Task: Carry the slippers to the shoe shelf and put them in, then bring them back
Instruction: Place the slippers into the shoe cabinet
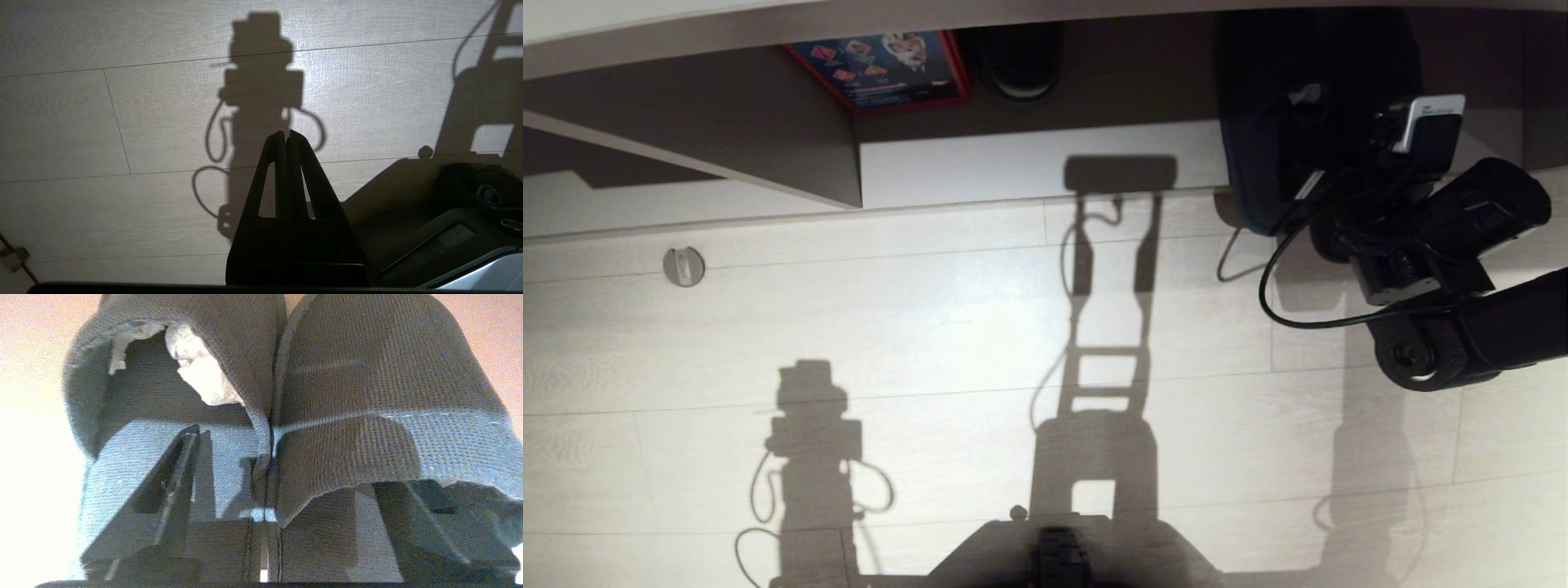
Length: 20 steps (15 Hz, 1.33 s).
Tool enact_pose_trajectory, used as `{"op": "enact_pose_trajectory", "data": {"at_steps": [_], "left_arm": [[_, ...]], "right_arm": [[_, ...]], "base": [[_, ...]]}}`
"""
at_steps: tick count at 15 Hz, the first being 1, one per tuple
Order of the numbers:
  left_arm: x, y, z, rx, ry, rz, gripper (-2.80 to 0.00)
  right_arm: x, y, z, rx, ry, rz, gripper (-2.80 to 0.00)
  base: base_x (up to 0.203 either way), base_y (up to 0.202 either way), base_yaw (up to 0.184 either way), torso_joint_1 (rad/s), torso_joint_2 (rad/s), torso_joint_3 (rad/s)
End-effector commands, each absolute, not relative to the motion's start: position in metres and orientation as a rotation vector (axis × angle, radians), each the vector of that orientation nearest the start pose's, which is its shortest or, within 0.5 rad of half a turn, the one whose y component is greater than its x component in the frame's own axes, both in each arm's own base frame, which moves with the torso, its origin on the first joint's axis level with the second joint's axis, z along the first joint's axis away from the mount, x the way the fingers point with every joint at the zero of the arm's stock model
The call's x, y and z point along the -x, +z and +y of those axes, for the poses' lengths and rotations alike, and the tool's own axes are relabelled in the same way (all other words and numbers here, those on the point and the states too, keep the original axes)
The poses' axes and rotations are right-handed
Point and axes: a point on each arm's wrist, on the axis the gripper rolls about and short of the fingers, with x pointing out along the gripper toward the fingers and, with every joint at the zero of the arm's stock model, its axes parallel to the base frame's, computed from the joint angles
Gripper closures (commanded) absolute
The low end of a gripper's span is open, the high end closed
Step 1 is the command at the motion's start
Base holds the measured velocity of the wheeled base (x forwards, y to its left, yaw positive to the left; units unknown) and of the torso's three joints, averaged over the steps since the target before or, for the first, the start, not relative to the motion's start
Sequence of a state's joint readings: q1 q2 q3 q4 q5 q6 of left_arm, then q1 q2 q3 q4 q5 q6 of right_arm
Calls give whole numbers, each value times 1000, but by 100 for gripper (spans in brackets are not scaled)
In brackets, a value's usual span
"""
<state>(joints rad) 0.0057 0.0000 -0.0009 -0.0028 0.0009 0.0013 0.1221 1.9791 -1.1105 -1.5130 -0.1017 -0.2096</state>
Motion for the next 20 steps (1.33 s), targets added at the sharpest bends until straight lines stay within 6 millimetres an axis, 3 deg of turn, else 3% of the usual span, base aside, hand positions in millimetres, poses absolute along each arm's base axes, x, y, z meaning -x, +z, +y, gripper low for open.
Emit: {"op": "enact_pose_trajectory", "data": {"at_steps": [1,10,20], "left_arm": [[23,76,0,-2,8,-3,0],[23,76,0,-2,8,-4,0],[23,76,0,-2,8,-4,0]], "right_arm": [[-363,257,43,130,-47,-653,-280],[-323,271,47,119,-17,-658,-280],[-290,263,56,116,35,-604,-280]], "base": [[0,0,0,0,0,0],[0,0,0,0,0,0],[0,0,0,0,0,0]]}}
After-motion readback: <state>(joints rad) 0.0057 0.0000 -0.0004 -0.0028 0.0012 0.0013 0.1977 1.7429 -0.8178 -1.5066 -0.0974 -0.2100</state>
